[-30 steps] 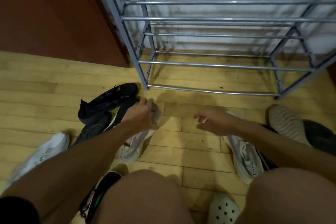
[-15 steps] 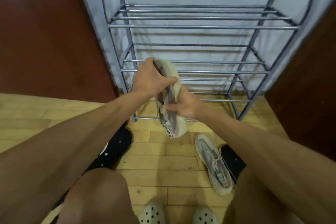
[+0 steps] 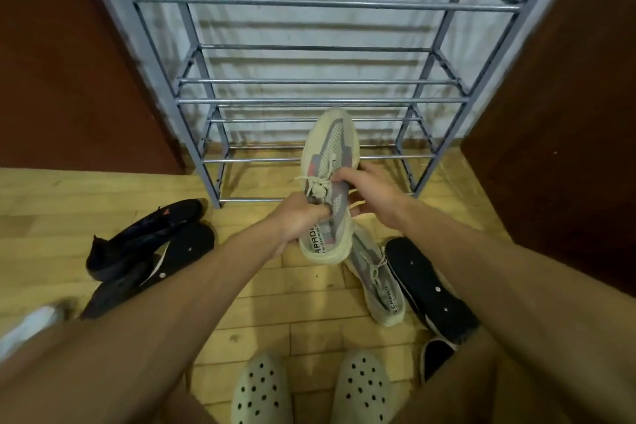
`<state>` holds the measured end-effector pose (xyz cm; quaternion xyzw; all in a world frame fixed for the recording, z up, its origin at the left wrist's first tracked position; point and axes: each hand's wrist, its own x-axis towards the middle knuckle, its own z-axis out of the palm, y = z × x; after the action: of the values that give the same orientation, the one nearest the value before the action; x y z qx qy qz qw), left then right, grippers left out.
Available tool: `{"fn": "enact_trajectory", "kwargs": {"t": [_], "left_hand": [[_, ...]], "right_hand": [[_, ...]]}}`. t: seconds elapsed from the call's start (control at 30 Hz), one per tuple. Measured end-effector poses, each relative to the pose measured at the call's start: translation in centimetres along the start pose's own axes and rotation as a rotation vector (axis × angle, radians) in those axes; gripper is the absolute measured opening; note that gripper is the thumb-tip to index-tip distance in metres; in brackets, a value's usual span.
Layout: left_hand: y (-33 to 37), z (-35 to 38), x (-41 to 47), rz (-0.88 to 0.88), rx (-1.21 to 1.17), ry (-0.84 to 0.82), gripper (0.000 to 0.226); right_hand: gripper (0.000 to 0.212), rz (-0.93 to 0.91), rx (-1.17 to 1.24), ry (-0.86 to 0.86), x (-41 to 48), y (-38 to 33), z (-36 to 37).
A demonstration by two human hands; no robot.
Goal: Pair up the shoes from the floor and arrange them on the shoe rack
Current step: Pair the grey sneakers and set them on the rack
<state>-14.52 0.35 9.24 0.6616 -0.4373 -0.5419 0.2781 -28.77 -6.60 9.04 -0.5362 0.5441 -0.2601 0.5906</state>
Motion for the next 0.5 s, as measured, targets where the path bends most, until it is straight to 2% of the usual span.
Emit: {"fn": "enact_trajectory", "kwargs": {"t": [0.2, 0.3, 0.37, 0.43, 0.5], "left_hand": [[-0.5, -0.1, 1.0, -0.099, -0.132, -0.171, 0.024], [-2.2, 0.6, 2.2, -0.162, -0.093, -0.158, 0.019], [-3.4, 1.2, 2.9, -0.195, -0.026, -0.160, 0.019], [-4.1, 1.6, 3.6, -0.225, 0.002, -0.227, 0.022], [-4.5, 2.1, 4.3, -0.279, -0.007, -0.282, 0.027]], "right_hand": [[0.043, 0.102, 0.055, -0.150, 1.5, 1.8, -3.0], [0.059, 0.234, 0.079, -0.223, 2.4, 4.6, -3.0], [0.062, 0.328, 0.085, -0.144, 3.0, 6.7, -2.9], [0.061, 0.414, 0.034, 0.008, 3.7, 8.8, -3.2], [0.052, 0.490, -0.184, 0.076, 3.9, 11.2, -3.7]]}}
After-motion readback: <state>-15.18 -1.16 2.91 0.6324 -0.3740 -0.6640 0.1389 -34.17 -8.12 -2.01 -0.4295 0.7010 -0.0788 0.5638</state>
